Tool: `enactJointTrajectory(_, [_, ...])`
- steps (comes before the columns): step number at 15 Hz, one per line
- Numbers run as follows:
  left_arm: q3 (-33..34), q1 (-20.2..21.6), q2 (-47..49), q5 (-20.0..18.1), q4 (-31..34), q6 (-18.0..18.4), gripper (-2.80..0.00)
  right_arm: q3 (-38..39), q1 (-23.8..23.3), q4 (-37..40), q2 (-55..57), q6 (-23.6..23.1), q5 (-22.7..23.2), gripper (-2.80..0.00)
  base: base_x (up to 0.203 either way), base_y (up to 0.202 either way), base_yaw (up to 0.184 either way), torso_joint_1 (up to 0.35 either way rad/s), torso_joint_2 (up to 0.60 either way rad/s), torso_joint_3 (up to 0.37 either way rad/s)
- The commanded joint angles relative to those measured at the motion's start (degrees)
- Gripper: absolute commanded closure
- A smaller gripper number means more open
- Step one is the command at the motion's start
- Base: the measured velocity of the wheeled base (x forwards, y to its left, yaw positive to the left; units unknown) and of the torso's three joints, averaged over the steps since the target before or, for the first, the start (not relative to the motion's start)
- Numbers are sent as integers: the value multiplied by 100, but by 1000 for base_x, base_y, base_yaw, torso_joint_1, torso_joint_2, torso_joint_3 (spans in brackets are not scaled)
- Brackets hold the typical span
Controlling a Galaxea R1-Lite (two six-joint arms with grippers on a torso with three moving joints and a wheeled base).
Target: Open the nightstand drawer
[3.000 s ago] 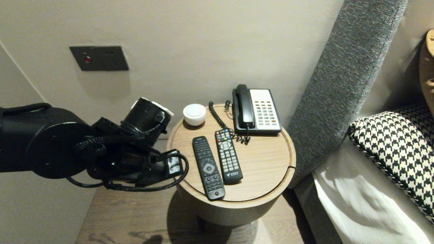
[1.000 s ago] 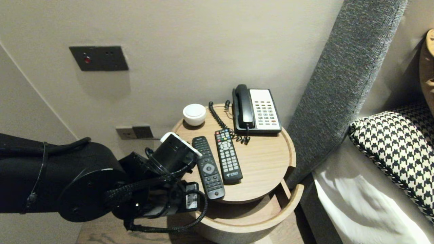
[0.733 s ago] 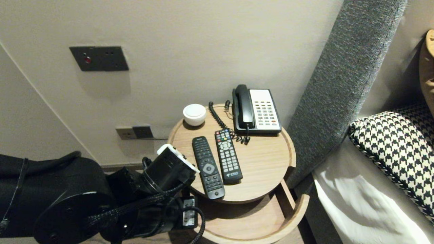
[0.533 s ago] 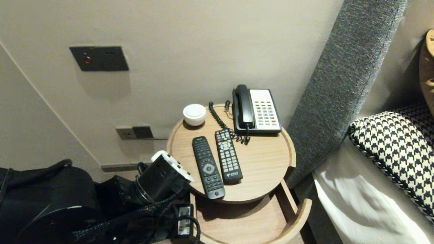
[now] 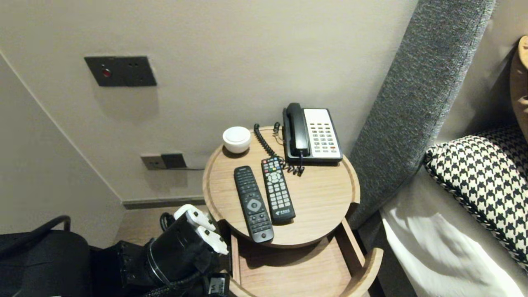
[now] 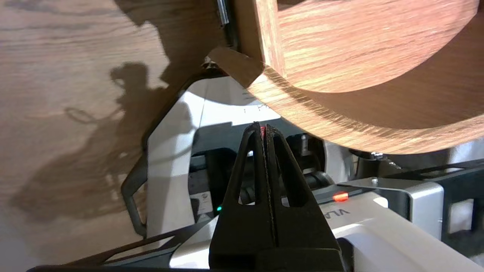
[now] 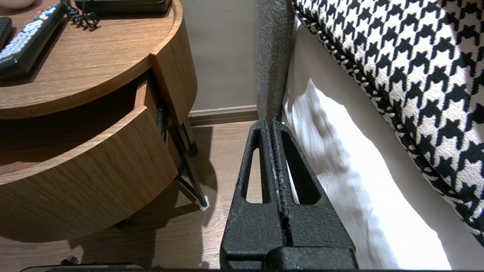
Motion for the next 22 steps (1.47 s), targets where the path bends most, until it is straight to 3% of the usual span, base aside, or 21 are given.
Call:
enactJointTrajectory(1, [4, -34, -201, 34, -175, -24, 0, 229, 4, -7, -1, 3, 1, 0, 0, 0, 0, 0, 0, 0])
enactJointTrajectory(5, [-62, 20, -303, 59, -359, 52, 0, 229, 4, -7, -1, 3, 1, 0, 0, 0, 0, 0, 0, 0])
enactJointTrajectory(13, [-361, 242, 621, -313, -971, 55, 0, 229, 4, -7, -1, 3, 1, 0, 0, 0, 0, 0, 0, 0])
enactJointTrajectory(22, [-27, 169, 750, -443, -1103, 56, 0, 229, 4, -7, -1, -6, 1, 0, 0, 0, 0, 0, 0, 0])
